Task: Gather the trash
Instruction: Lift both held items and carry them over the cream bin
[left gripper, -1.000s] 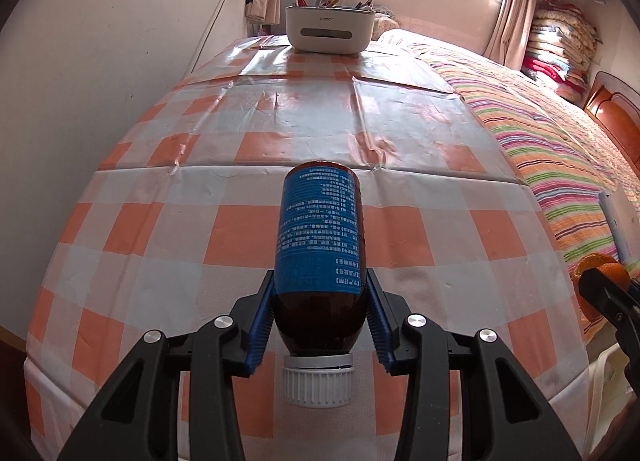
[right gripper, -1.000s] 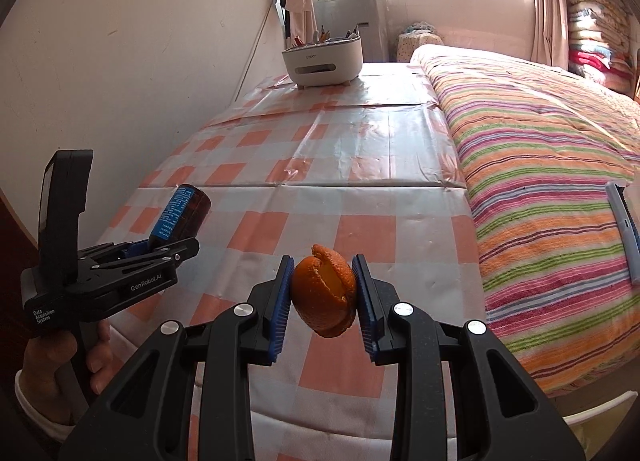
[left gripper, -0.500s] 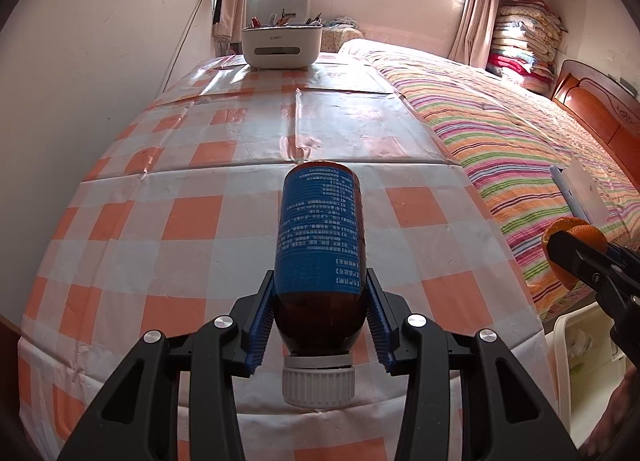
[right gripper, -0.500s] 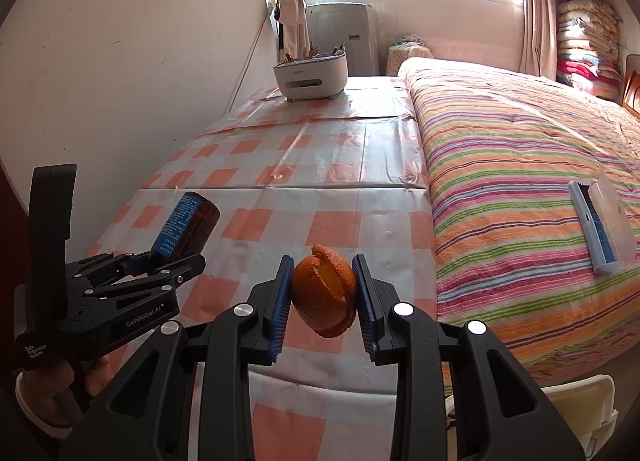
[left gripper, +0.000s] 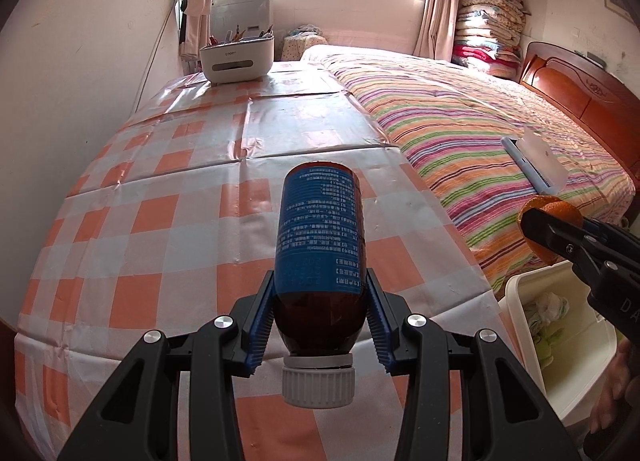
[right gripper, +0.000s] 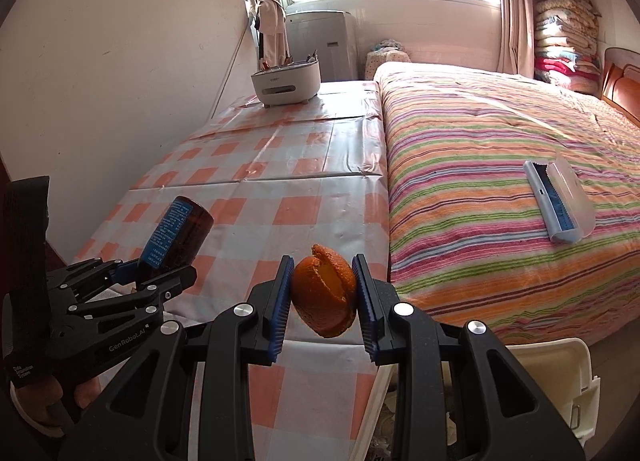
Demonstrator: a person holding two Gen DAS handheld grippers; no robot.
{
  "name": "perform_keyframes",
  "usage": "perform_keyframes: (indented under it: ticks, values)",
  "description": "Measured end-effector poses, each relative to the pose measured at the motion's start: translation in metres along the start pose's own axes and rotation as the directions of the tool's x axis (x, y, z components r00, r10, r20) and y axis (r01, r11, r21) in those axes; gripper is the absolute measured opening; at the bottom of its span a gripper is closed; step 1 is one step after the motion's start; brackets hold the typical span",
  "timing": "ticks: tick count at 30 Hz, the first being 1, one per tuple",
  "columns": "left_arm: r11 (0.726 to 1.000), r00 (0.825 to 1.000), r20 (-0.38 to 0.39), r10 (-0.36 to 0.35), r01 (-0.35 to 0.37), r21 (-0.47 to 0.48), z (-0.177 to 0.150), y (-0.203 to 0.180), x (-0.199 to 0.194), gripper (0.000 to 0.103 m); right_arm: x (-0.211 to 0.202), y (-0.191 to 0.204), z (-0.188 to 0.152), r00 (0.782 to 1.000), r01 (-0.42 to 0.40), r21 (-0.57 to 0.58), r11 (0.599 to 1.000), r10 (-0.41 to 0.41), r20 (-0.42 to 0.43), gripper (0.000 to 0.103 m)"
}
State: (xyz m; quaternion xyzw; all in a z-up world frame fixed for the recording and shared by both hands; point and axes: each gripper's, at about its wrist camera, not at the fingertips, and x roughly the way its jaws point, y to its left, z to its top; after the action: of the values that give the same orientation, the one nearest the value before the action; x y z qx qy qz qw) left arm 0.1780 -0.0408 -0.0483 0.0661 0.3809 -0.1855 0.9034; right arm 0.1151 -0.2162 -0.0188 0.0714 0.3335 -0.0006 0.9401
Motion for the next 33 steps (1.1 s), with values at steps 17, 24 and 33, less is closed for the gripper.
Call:
perform_keyframes:
  ticks: [17, 24, 33]
  values:
    - [0.994, 0.996, 0.006, -0.091, 0.091, 0.062, -0.006, -0.053, -0.020, 0.041, -0.032, -0.036, -0.014, 0.997, 0.071, 0.022, 0.997, -0.072, 0.042, 0.029]
    - [0.989, 0.993, 0.005, -0.116, 0.115, 0.089, -0.007, -0.076, -0.026, 0.041, -0.043, -0.052, -0.018, 0.994, 0.091, 0.045, 0.995, -0.093, 0.050, 0.029]
    - [0.978, 0.987, 0.001, -0.161, 0.159, 0.132, -0.011, -0.110, -0.027, 0.041, -0.059, -0.079, -0.033, 0.991, 0.120, 0.093, 0.988, -0.126, 0.054, 0.029]
